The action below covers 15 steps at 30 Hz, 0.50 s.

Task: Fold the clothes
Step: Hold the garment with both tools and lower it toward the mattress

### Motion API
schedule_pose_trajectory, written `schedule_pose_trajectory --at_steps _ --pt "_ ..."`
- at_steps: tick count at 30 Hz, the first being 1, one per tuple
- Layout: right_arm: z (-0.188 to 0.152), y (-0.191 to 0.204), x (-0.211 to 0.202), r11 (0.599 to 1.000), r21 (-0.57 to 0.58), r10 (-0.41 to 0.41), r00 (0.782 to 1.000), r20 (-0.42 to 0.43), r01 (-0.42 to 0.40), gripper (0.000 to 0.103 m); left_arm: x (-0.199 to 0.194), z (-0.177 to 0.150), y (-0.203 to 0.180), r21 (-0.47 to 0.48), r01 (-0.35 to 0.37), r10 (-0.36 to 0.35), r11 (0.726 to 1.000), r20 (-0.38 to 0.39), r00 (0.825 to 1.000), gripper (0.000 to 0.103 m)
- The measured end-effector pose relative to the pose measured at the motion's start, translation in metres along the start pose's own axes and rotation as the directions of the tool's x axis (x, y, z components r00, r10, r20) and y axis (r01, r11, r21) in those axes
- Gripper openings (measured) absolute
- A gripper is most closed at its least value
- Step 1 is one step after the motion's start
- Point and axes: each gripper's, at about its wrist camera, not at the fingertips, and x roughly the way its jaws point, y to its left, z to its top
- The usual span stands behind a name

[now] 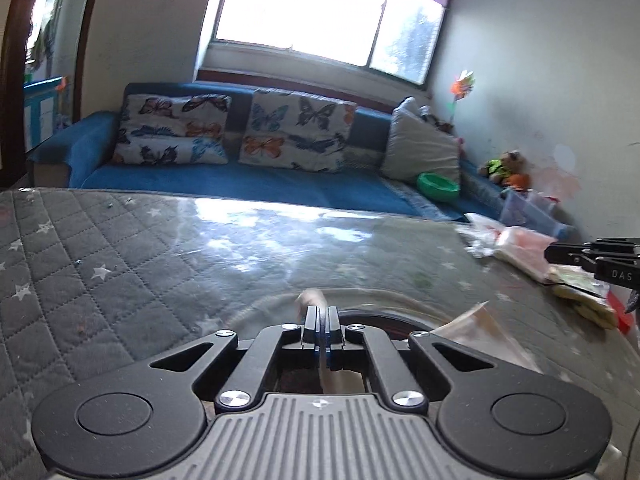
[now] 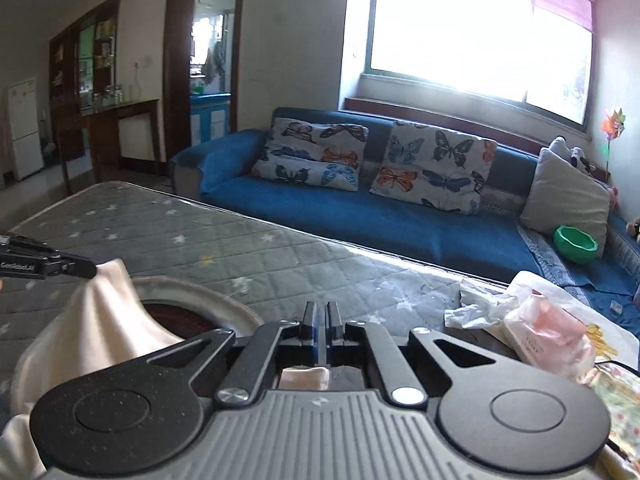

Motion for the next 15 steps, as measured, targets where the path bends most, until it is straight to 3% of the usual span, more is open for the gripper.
schedule_pose_trajectory --at_steps 5,6,7,11,12,13,15 --pt "-0.004 -0.01 0.036 0.997 0.065 0.041 0.995 -0.087 -0.035 0.007 0.021 0.0 0.018 -0.044 -0.032 0.03 0.998 -0.06 0.998 0.003" --pt "-0.007 -0.01 0.038 0.997 0.067 0.037 0.995 -0.097 -0.031 0.014 0.023 -0.002 0.022 -0.05 -0.039 0.036 0.998 -0.073 0.997 0.003" --pt "-0.011 -0.011 0.04 0.997 0.069 0.034 0.994 -0.106 -0.027 0.021 0.023 -0.003 0.025 -0.057 -0.041 0.036 0.998 -0.087 0.996 0.005" --pt "-0.033 -0.01 0.055 0.997 0.066 0.04 0.982 -0.182 -0.028 0.025 0.023 -0.014 0.024 -0.044 -0.039 0.033 0.998 -0.125 0.992 0.016" --pt "-0.036 -0.01 0.057 0.997 0.065 0.039 0.981 -0.192 -0.027 0.031 0.022 -0.016 0.021 -0.041 -0.032 0.026 0.999 -0.129 0.991 0.022" --pt "-0.039 -0.01 0.059 0.998 0.065 0.039 0.979 -0.202 -0.026 0.033 0.021 -0.018 0.019 -0.038 -0.024 0.019 0.999 -0.133 0.991 0.035" --pt "-0.043 -0.008 0.062 0.998 0.06 0.043 0.977 -0.208 -0.031 0.033 0.018 -0.021 0.015 -0.045 -0.014 0.008 0.999 -0.129 0.992 0.044"
